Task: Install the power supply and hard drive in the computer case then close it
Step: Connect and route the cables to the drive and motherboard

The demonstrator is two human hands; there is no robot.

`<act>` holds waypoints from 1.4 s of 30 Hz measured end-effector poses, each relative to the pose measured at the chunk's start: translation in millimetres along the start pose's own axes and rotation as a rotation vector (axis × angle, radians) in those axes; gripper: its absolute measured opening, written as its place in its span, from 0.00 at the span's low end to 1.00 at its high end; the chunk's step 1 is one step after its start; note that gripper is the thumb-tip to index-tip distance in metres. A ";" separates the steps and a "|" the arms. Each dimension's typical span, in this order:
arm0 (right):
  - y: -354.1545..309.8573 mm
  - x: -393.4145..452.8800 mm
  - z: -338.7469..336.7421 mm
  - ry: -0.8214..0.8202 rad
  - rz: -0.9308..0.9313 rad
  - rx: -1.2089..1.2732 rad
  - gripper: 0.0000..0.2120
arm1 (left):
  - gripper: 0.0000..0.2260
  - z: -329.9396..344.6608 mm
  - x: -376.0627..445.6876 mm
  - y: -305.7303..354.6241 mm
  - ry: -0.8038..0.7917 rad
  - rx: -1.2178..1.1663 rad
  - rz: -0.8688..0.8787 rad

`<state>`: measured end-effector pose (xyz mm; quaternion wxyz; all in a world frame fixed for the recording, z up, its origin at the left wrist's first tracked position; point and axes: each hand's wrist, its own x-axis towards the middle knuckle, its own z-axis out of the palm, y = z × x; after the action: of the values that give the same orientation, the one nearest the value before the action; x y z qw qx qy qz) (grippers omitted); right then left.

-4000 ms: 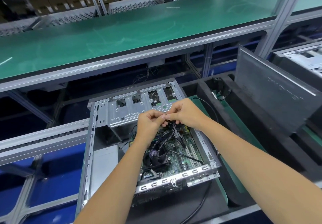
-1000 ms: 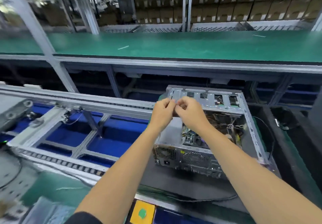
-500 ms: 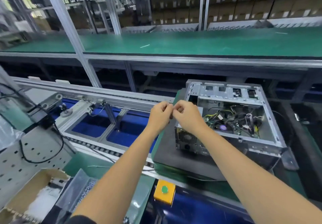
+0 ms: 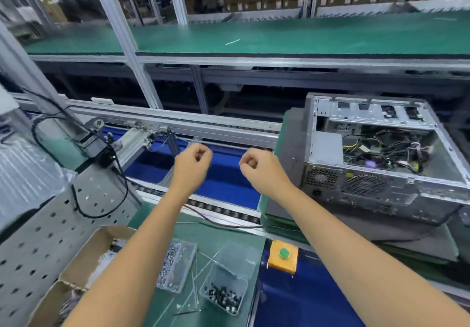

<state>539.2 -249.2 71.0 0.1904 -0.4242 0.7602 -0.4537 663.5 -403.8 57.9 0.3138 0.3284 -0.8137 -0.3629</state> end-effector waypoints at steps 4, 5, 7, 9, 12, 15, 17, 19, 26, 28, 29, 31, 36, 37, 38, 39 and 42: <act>-18.0 -0.7 10.3 0.004 -0.028 0.015 0.10 | 0.06 -73.0 0.6 -23.7 0.169 0.079 0.059; -25.4 0.5 14.6 -0.004 -0.048 0.016 0.10 | 0.05 -89.7 -1.2 -27.8 0.230 0.104 0.070; -42.7 3.2 26.1 -0.055 -0.084 0.022 0.09 | 0.05 -119.8 -8.2 -32.6 0.368 0.163 0.054; -63.1 5.7 38.9 -0.113 -0.131 0.038 0.10 | 0.06 -149.3 -12.5 -33.8 0.522 0.246 -0.003; -83.5 5.7 55.6 -0.152 -0.202 0.048 0.10 | 0.10 -195.1 -16.0 -43.3 0.790 0.570 -0.079; -89.0 3.4 60.1 -0.172 -0.218 0.028 0.08 | 0.13 -228.4 -21.3 -67.9 0.790 0.782 -0.340; -87.1 3.5 57.8 -0.173 -0.207 0.009 0.07 | 0.26 -238.5 -25.2 -88.6 0.589 0.805 -0.655; -85.9 5.0 56.2 -0.168 -0.192 -0.001 0.06 | 0.39 -238.7 -32.1 -103.4 0.376 0.748 -0.854; -130.4 13.0 90.2 -0.250 -0.289 -0.066 0.06 | 0.26 -240.7 -40.1 -119.3 0.276 0.979 -0.783; -148.5 13.7 110.1 -0.292 -0.334 -0.069 0.06 | 0.21 -245.0 -40.4 -118.5 0.269 1.002 -0.766; -157.1 14.0 120.1 -0.312 -0.359 -0.076 0.07 | 0.19 -246.4 -40.5 -118.6 0.268 1.011 -0.756; -171.7 14.0 138.7 -0.346 -0.397 -0.093 0.07 | 0.17 -247.5 -40.5 -119.6 0.274 1.027 -0.743; -192.0 14.6 170.6 -0.411 -0.447 -0.098 0.06 | 0.18 -246.8 -41.7 -127.9 0.303 1.050 -0.708; -193.2 14.8 173.9 -0.418 -0.454 -0.097 0.06 | 0.19 -247.2 -41.2 -129.7 0.302 1.059 -0.696; -193.5 14.7 176.4 -0.421 -0.459 -0.099 0.06 | 0.21 -247.8 -40.7 -131.6 0.298 1.072 -0.689; -193.8 14.9 177.9 -0.419 -0.464 -0.104 0.05 | 0.23 -248.5 -40.2 -132.9 0.299 1.086 -0.687; -192.6 15.4 178.8 -0.422 -0.458 -0.109 0.06 | 0.21 -248.9 -39.6 -134.6 0.290 1.126 -0.675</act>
<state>742.0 -400.2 144.3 0.2139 -0.6788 0.6117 -0.3455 914.4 -539.4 74.2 0.0700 0.7239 -0.6809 0.0866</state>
